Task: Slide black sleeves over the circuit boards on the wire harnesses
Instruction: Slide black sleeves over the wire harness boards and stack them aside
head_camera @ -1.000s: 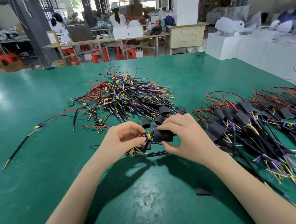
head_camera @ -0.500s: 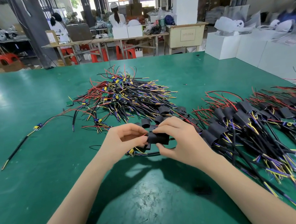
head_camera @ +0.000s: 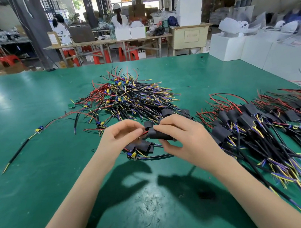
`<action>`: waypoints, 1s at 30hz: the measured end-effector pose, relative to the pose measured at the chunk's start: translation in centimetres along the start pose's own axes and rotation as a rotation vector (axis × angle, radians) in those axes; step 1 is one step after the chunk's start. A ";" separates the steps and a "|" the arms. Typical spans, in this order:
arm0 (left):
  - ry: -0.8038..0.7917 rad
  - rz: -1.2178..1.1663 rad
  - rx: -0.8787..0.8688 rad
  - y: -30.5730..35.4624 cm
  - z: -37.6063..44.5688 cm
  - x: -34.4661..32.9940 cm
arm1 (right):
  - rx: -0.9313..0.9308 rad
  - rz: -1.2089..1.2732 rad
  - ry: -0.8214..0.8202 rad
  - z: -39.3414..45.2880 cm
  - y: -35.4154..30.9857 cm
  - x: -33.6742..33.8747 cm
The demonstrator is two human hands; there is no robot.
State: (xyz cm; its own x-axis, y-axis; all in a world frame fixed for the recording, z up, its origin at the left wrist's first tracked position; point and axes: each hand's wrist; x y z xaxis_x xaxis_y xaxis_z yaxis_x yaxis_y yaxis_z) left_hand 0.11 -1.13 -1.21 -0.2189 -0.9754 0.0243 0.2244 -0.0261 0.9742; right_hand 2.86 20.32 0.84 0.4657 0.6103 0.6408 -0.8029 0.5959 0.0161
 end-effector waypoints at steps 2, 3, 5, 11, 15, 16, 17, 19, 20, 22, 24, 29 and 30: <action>0.062 -0.128 -0.014 0.2 0.3 0.5 | 0.062 -0.038 0.085 0.2 0.1 0.5; 0.096 -0.168 -0.010 0.2 0.4 0.9 | 0.082 -0.063 0.117 0.3 0.3 0.9; 0.160 -0.159 0.010 0.1 0.5 1.5 | 0.075 -0.115 0.152 0.4 1.2 1.8; 0.232 -0.104 0.071 -0.8 0.9 2.2 | -0.526 -0.321 0.042 -1.5 5.3 6.0; 0.231 -0.017 0.085 -1.1 1.1 2.1 | -0.828 -0.490 -0.335 -3.6 7.2 8.0; 0.245 0.022 0.096 -1.2 1.3 2.0 | -0.853 -0.463 -0.355 -3.8 7.4 8.1; 0.264 0.060 0.112 -1.4 1.6 2.0 | -0.860 -0.443 -0.345 -3.8 7.5 8.0; 0.313 0.141 0.136 -1.7 2.4 2.2 | -0.825 -0.434 -0.244 -3.5 7.3 7.5; 0.339 0.204 0.134 -1.8 3.0 2.4 | -0.793 -0.429 -0.180 -3.1 7.0 7.0; 0.377 0.404 0.104 -2.2 4.5 3.1 | -0.712 -0.393 -0.109 -2.3 6.1 5.9; 0.392 0.638 0.079 -2.4 6.1 3.9 | -0.629 -0.331 -0.145 -1.8 5.2 4.5; 0.211 1.255 -0.008 -2.7 10.1 6.0 | -0.426 -0.225 -0.428 -1.8 3.6 1.4; 0.146 1.375 -0.031 -2.6 10.8 6.2 | -0.403 -0.212 -0.477 -1.9 3.5 1.0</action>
State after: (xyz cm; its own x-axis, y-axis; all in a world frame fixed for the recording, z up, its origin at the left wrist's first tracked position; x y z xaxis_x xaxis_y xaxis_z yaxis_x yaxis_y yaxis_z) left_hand -12.08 -4.72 -1.20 0.2932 -0.2345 0.9268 0.1983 0.9633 0.1810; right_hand 1.21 23.99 0.13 0.3079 0.2155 0.9267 -0.4668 0.8829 -0.0502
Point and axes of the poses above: each hand's wrist, its own z-axis towards the middle knuckle, its own x-axis out of the back of the hand, y = z × x, and after that the axes turned 6 degrees about x, right-handed
